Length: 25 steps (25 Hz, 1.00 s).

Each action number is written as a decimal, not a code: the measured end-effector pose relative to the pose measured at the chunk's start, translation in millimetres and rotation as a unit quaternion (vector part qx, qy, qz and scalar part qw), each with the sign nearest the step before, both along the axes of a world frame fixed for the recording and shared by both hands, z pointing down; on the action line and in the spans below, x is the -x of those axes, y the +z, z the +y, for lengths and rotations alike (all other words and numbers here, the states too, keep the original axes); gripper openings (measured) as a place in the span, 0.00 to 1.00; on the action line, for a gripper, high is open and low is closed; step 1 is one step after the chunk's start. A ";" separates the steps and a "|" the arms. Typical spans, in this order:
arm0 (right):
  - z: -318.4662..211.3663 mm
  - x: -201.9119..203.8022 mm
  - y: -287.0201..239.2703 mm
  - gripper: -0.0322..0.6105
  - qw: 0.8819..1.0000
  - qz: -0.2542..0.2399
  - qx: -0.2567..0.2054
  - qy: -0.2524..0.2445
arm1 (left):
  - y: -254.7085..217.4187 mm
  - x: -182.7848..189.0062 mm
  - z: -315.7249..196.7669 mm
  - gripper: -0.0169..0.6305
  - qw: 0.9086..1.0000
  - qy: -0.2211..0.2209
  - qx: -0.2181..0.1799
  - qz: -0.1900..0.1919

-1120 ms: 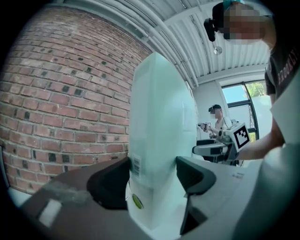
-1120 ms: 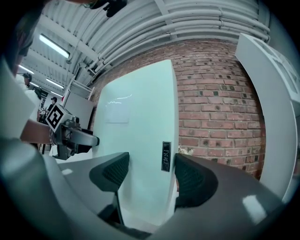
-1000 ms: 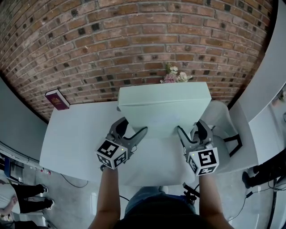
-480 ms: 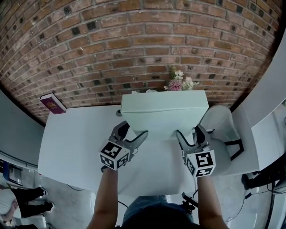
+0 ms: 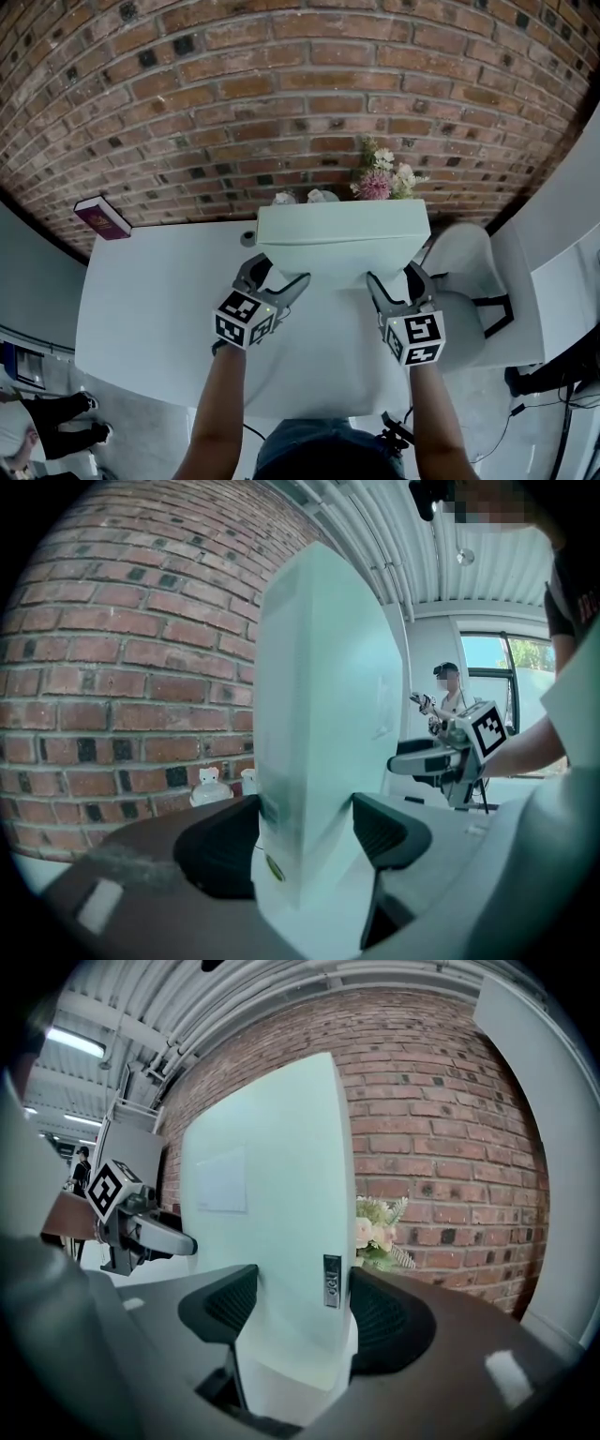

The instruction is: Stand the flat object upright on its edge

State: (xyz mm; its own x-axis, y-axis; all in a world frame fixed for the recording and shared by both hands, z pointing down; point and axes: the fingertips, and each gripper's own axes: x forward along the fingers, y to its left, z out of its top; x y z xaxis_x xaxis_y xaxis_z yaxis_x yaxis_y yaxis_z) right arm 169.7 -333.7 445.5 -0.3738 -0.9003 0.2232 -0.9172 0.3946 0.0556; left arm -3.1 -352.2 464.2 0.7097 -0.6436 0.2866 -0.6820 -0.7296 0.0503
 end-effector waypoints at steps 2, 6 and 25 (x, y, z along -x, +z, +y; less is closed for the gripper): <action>-5.6 1.4 7.3 0.52 1.000 0.002 0.008 0.001 | 8.7 1.3 -5.5 0.51 1.000 0.000 0.007 -0.006; -15.8 3.9 22.3 0.52 1.000 0.003 0.025 0.003 | 27.0 3.3 -15.7 0.51 1.000 0.000 0.026 -0.013; -38.1 3.9 82.1 0.53 0.994 -0.043 0.097 0.015 | 75.2 3.7 -38.8 0.52 0.995 0.005 0.075 -0.068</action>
State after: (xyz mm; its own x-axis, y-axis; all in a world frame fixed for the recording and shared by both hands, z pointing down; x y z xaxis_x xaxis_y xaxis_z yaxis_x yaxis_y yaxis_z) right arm 165.8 -371.9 527.6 -0.3717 -0.8546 0.3628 -0.9271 0.3617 -0.0979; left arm -6.8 -391.0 539.3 0.6641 -0.5793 0.4726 -0.6823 -0.7280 0.0665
